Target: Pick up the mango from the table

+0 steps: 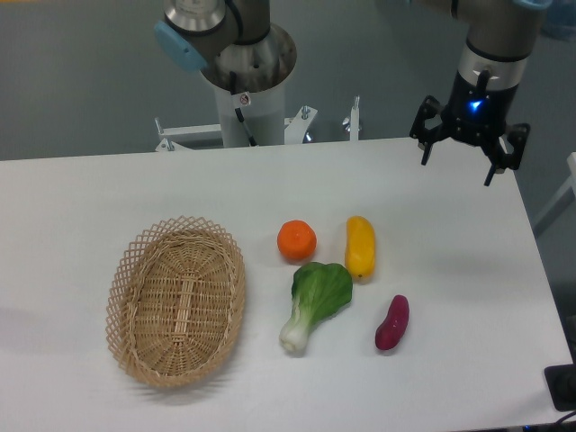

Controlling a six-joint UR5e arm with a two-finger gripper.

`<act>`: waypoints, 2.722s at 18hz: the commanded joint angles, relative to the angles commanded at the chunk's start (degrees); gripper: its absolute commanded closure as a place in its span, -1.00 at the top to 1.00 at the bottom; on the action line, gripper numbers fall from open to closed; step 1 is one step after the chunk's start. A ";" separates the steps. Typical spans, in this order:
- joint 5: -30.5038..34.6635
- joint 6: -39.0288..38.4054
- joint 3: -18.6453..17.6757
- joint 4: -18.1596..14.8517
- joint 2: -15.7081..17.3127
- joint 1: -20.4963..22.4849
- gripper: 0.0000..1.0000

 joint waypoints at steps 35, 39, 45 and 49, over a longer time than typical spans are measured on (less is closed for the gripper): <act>0.35 -22.06 -19.95 22.85 -7.12 -8.87 1.00; 5.44 -24.51 -20.83 26.35 -9.74 -11.07 1.00; 6.77 -27.25 -21.36 29.00 -10.81 -11.60 1.00; 6.94 -27.16 -22.41 29.36 -11.25 -11.60 1.00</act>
